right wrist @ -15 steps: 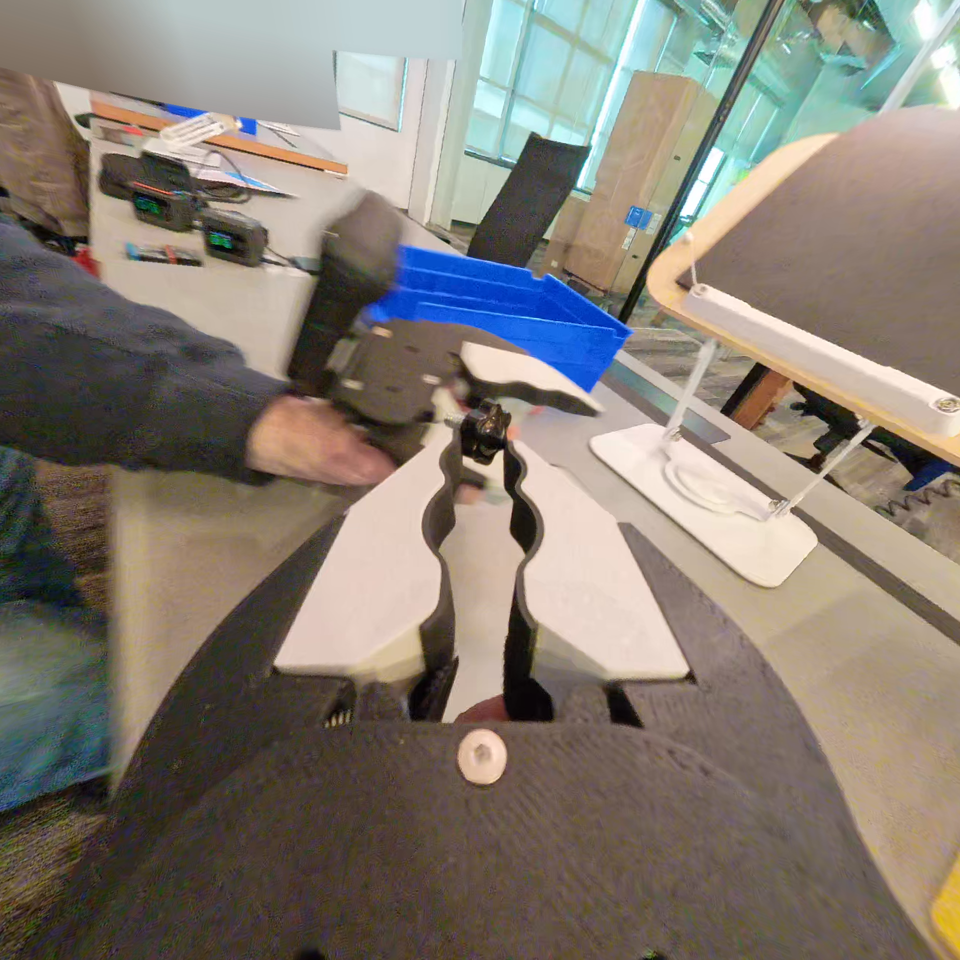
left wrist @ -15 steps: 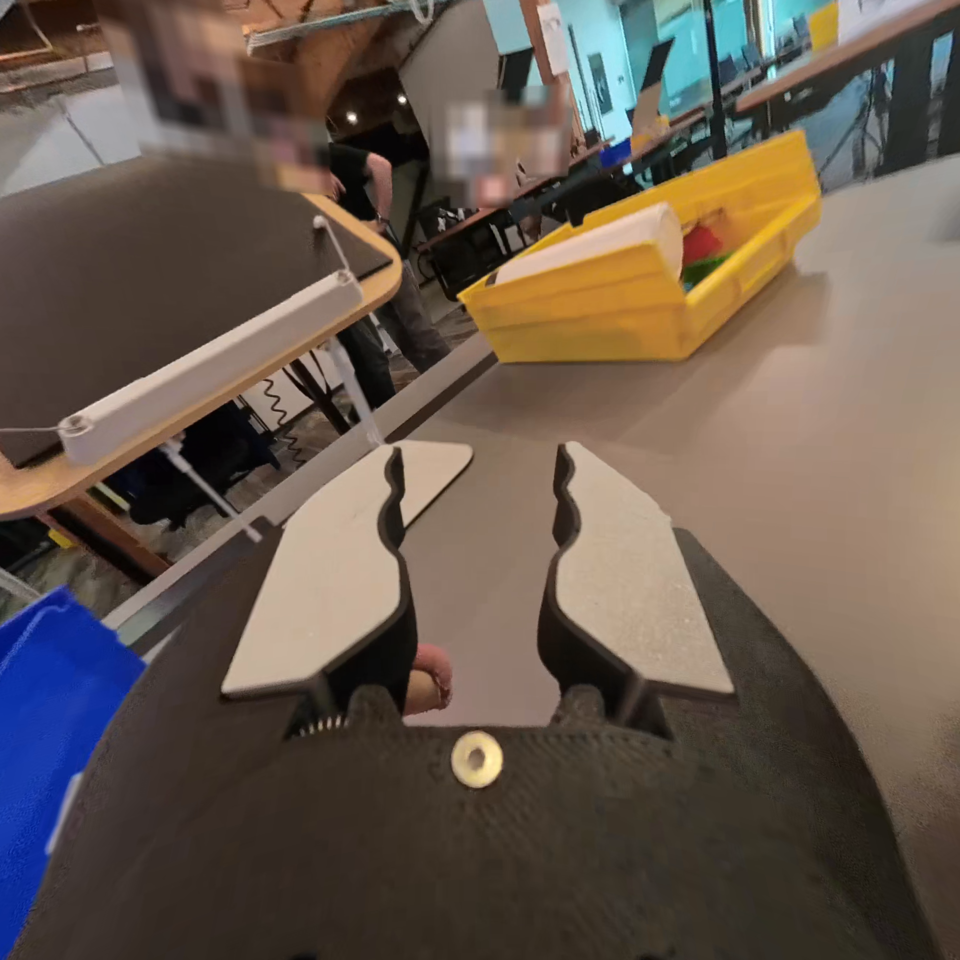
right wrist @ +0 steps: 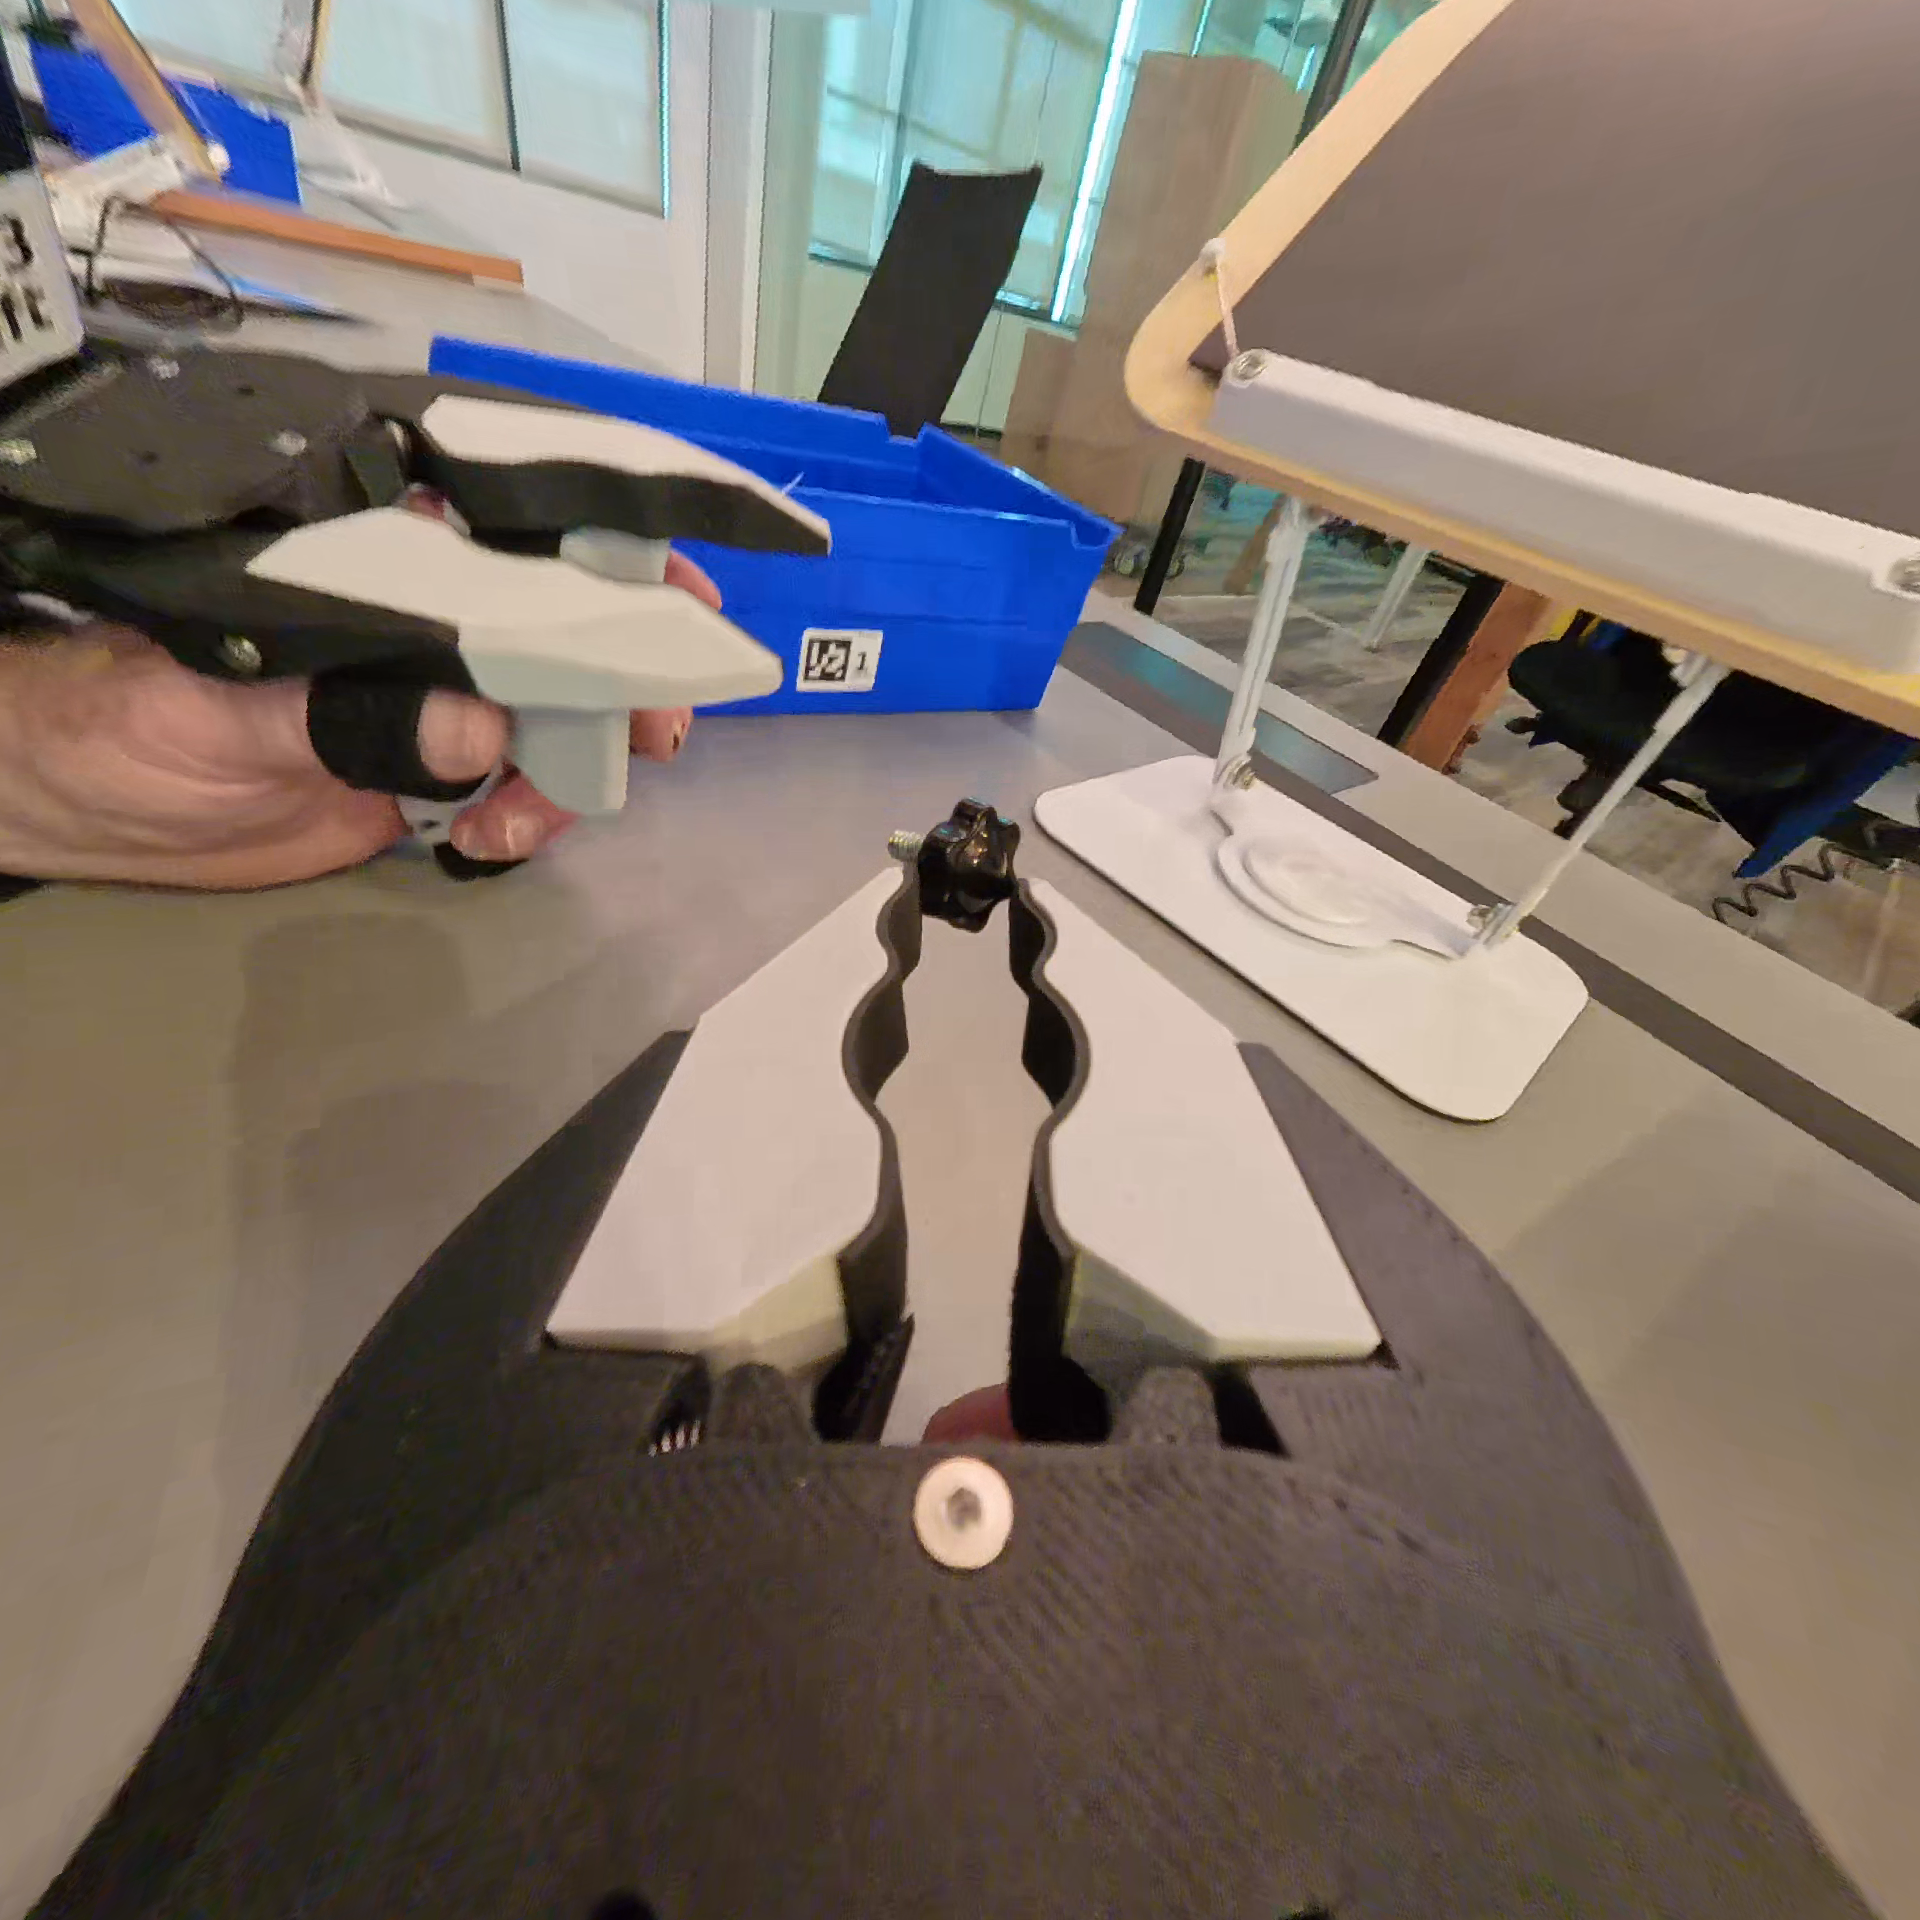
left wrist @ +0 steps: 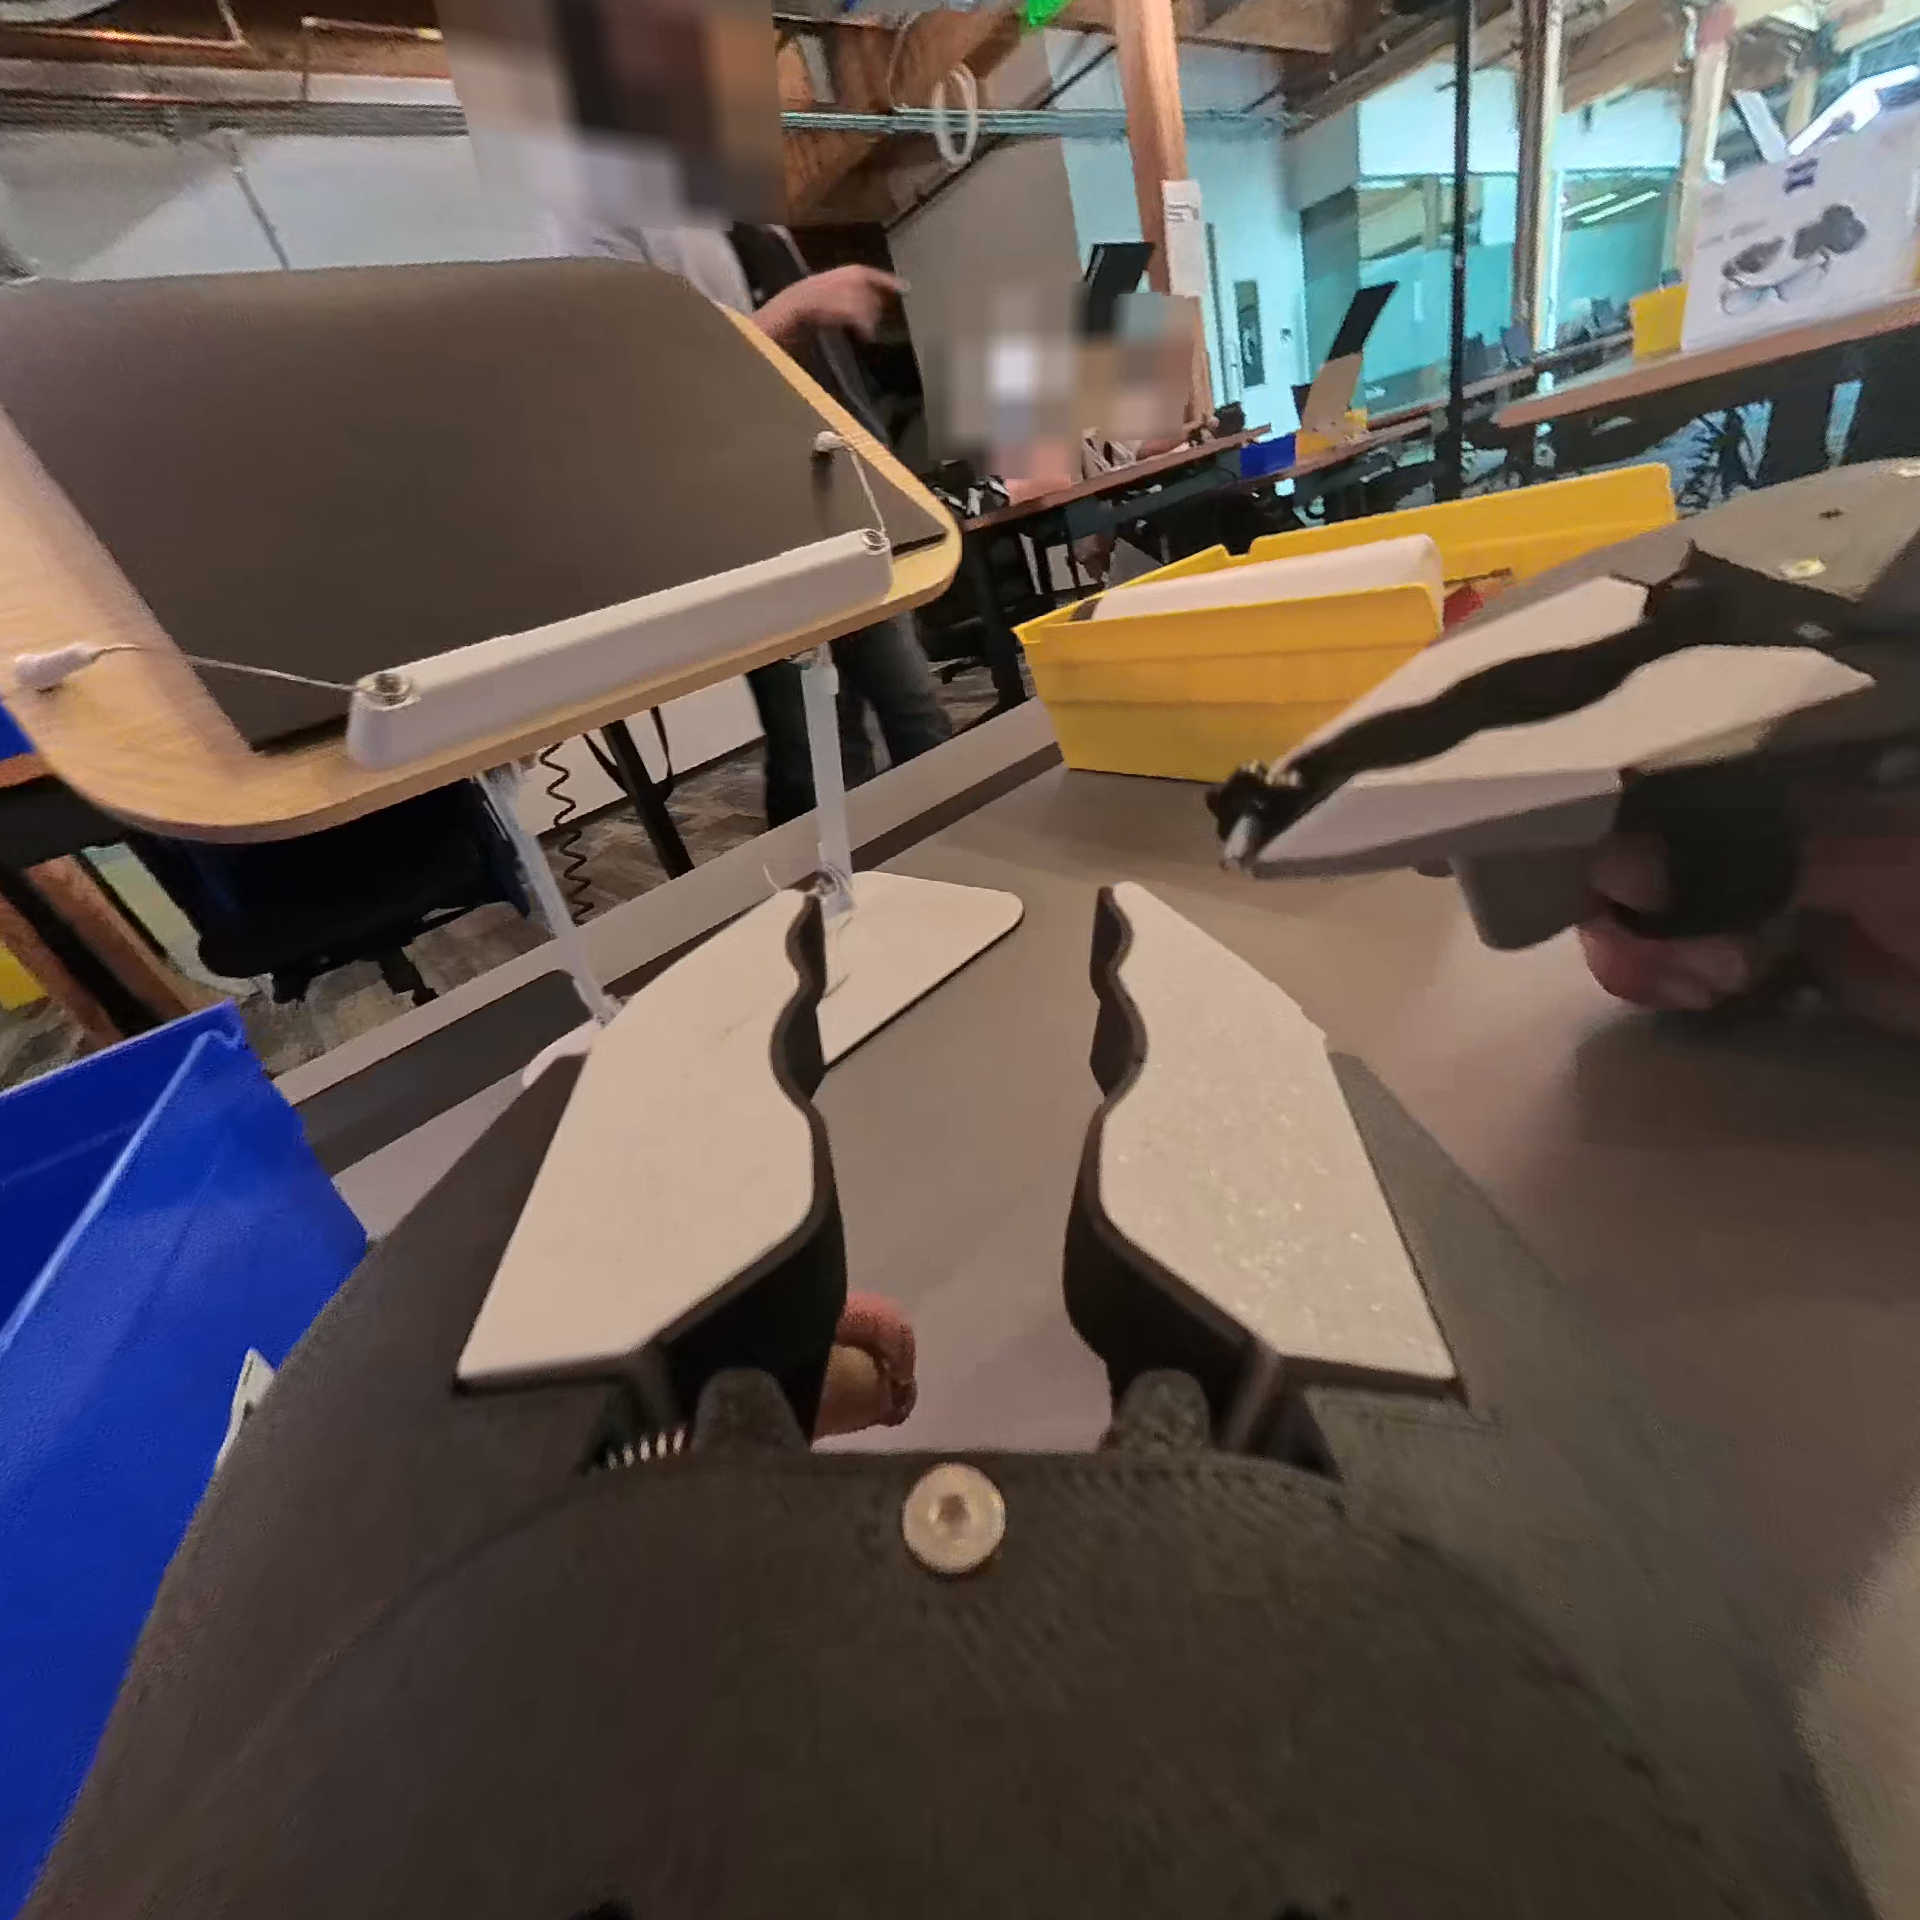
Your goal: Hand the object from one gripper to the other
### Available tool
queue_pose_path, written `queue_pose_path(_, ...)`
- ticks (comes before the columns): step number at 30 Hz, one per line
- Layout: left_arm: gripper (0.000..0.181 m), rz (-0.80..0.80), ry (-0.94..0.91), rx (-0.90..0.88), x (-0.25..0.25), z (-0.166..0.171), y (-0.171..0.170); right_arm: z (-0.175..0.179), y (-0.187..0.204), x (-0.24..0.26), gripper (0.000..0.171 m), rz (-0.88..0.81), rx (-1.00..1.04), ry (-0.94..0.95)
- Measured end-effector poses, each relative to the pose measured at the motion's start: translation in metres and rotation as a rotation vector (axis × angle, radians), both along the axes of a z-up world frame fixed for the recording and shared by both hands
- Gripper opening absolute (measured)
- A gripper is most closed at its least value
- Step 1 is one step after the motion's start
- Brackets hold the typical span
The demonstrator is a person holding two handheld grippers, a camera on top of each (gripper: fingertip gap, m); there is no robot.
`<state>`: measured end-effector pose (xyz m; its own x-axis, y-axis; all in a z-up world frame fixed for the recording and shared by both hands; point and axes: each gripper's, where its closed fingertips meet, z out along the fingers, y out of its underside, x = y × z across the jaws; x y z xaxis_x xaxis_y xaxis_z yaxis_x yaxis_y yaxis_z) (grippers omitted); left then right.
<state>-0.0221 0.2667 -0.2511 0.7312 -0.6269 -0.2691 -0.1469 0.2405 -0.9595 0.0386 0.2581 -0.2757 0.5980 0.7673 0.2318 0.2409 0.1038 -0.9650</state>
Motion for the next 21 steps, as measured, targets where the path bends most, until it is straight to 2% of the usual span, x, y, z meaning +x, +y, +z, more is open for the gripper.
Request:
queue_pose_path(6,0.049,0.053,-0.034,0.008,-0.011,0.003,-0.001,-0.017,-0.007,-0.007,0.014,-0.051,0.025,-0.154)
queue_pose_path(10,0.050,0.040,0.061,0.057,0.001,-0.002,-0.007,-0.035,-0.007,-0.016,0.014,-0.069,0.047,-0.306)
queue_pose_path(17,0.048,0.004,0.054,0.035,0.003,-0.003,-0.010,-0.034,-0.010,-0.020,0.014,-0.067,0.066,-0.309)
queue_pose_path(21,0.047,-0.007,-0.009,0.011,-0.002,0.001,-0.014,-0.035,-0.012,-0.022,0.014,-0.055,0.075,-0.321)
